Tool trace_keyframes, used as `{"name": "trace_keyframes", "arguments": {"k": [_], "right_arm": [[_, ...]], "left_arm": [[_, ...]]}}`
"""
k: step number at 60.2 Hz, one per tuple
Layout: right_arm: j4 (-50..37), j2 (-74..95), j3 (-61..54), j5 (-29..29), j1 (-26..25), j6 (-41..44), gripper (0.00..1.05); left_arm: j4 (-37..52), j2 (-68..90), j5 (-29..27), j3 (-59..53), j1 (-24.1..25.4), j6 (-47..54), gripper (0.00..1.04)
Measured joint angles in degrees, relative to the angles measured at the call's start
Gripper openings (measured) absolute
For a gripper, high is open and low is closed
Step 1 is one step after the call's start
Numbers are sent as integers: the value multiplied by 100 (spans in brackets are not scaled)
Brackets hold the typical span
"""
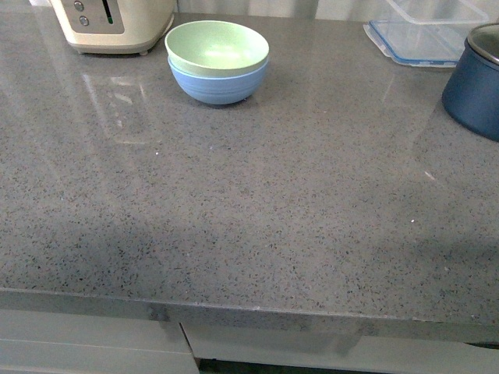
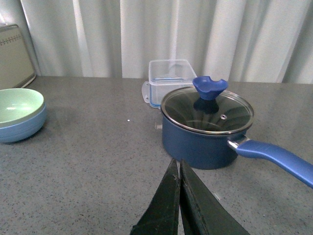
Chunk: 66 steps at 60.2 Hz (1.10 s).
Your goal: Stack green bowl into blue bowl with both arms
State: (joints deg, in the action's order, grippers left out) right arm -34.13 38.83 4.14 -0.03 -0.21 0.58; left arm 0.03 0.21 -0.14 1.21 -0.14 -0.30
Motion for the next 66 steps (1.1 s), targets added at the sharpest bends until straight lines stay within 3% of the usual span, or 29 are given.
{"name": "trace_keyframes", "arguments": {"k": [18,66], "right_arm": [[240,-669,-374,0,0,0,1],[2247,-2739,-387,-2,4,0,1]], "left_arm": [[0,0,2,0,0,0,98],[0,0,2,0,0,0,98]]}}
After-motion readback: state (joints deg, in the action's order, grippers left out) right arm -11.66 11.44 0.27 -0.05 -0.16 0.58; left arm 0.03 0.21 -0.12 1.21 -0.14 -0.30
